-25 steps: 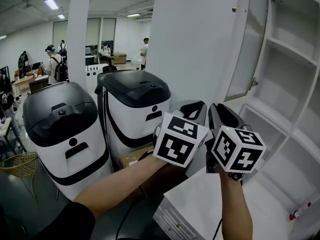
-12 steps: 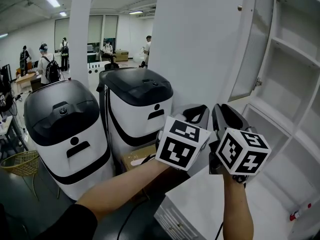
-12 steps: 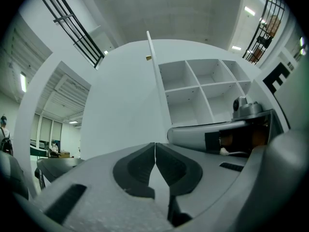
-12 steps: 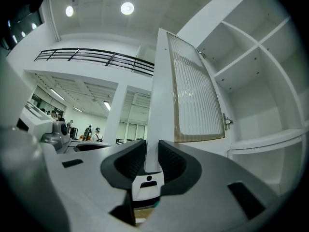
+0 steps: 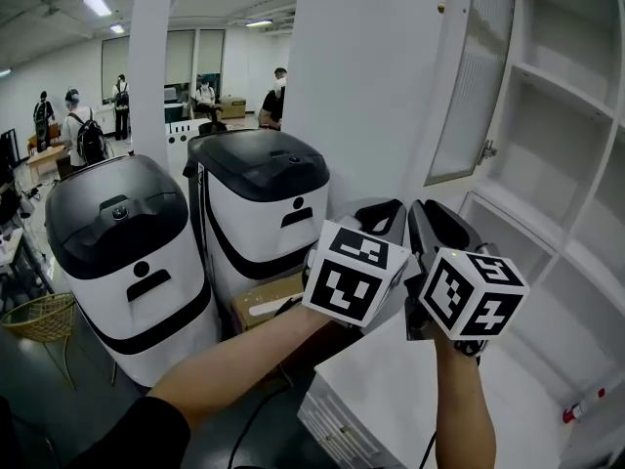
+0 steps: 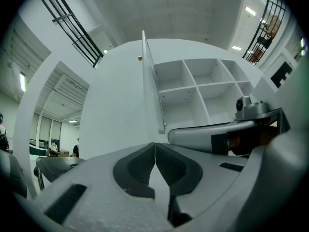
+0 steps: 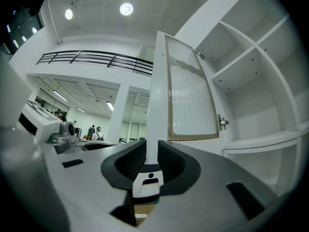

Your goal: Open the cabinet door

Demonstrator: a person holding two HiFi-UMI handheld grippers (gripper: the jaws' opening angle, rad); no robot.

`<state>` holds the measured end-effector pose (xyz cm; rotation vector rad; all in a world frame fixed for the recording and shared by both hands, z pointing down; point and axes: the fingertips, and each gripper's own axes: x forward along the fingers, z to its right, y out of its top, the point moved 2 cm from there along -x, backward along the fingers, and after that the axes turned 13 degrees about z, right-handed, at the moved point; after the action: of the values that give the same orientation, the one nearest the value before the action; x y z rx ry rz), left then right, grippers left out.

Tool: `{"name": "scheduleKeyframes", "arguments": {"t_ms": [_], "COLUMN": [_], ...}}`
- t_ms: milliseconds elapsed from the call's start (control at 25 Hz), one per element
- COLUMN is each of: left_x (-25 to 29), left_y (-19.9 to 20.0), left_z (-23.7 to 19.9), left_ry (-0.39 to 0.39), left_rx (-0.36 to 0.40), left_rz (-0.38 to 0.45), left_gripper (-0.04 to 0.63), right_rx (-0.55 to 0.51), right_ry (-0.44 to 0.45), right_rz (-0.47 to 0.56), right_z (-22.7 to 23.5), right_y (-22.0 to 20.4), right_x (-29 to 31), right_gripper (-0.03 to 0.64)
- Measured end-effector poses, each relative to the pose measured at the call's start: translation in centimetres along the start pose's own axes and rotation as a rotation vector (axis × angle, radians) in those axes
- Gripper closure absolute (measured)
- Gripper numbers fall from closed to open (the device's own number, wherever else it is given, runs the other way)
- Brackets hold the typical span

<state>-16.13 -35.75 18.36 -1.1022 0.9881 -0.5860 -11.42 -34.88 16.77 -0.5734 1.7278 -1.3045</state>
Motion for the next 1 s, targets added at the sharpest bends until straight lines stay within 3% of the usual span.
{"name": "scheduleKeyframes", "arguments": {"t_ms": [560,1000], "left_x": [0.7,1.5], "left_y": [0.5,1.6], "left_z": [7.0,13.3], "left_ry": [-0.025,-0.073], "left_rx": [-0.016,-0.081], "left_rz": [-0.024,-0.014], "left_gripper": [0.580,0.580], "right_rx": [-0.004,-0.031], "right_ry": [-0.045,-0.112], "right_rz": [-0.013,-0.039], "right_z": [3.7,7.6], "right_y": [1.9,3.6], "right_x": [-6.1,-12.2], "right_gripper": [0.567,0.591]}}
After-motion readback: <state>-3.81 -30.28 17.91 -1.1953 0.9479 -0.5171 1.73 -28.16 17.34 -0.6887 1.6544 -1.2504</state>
